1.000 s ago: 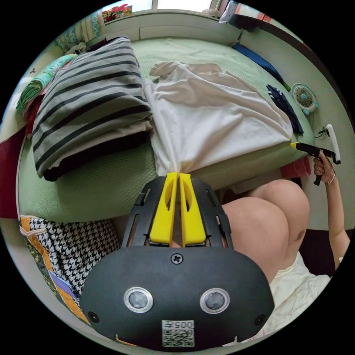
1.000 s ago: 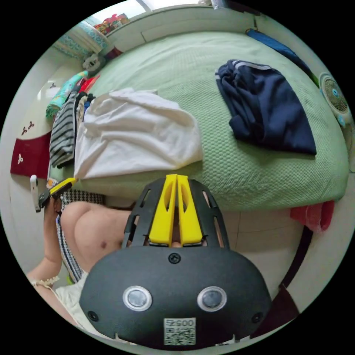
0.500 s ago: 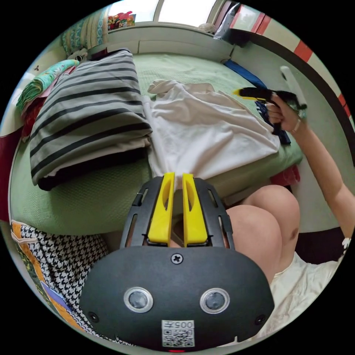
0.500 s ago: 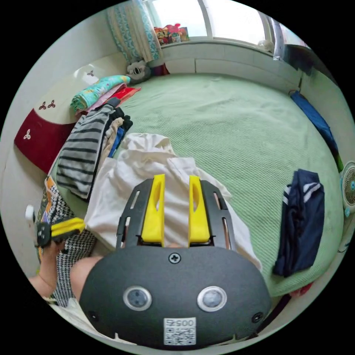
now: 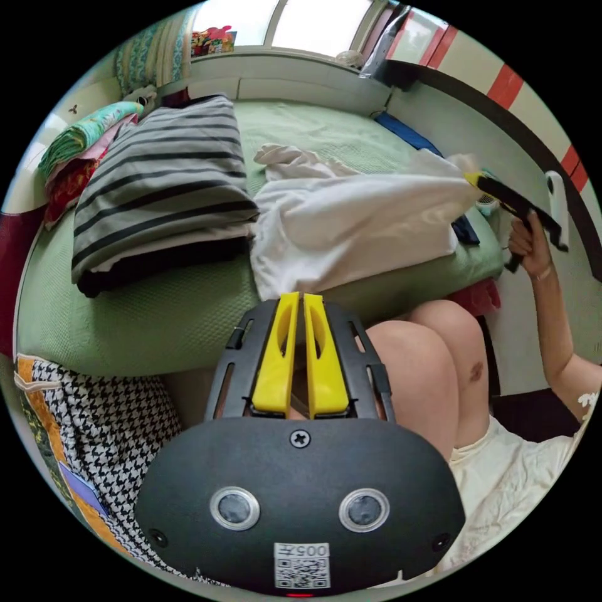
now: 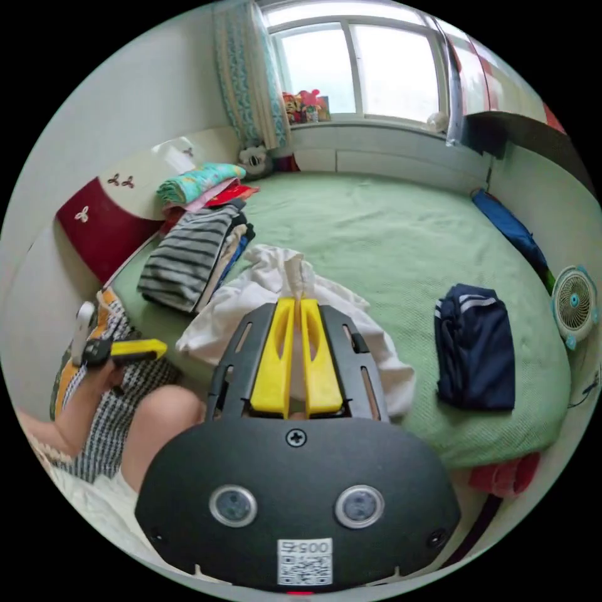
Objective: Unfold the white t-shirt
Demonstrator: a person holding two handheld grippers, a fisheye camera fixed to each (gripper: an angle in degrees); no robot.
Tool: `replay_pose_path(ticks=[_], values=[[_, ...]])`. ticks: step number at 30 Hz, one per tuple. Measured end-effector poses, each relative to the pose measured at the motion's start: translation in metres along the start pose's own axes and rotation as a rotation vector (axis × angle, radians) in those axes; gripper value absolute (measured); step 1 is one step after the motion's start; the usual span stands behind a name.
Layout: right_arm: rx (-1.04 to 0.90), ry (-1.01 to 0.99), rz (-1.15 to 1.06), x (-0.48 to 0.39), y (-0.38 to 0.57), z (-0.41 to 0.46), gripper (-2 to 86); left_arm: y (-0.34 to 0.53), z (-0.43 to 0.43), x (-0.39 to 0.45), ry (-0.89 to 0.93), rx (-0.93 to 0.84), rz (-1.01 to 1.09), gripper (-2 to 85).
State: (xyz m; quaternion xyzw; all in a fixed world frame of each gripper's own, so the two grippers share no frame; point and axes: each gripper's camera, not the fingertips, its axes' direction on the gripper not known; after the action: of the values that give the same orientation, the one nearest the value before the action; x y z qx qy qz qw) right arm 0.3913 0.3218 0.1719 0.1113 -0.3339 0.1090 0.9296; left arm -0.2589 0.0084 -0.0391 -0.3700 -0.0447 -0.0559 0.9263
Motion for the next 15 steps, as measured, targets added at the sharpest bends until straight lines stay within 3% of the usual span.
replay_pose_path(ticks=[7, 15], values=[[-0.121, 0.005, 0.230, 0.040, 0.153, -0.068, -1.5, -0.008, -0.014, 0.033, -0.039, 0.032, 0.046, 5.8], [-0.082, 0.046, 0.383, 0.050, 0.199, -0.079, -1.4, -0.084, 0.025, 0.059, -0.097, -0.022, 0.144, 11.1]])
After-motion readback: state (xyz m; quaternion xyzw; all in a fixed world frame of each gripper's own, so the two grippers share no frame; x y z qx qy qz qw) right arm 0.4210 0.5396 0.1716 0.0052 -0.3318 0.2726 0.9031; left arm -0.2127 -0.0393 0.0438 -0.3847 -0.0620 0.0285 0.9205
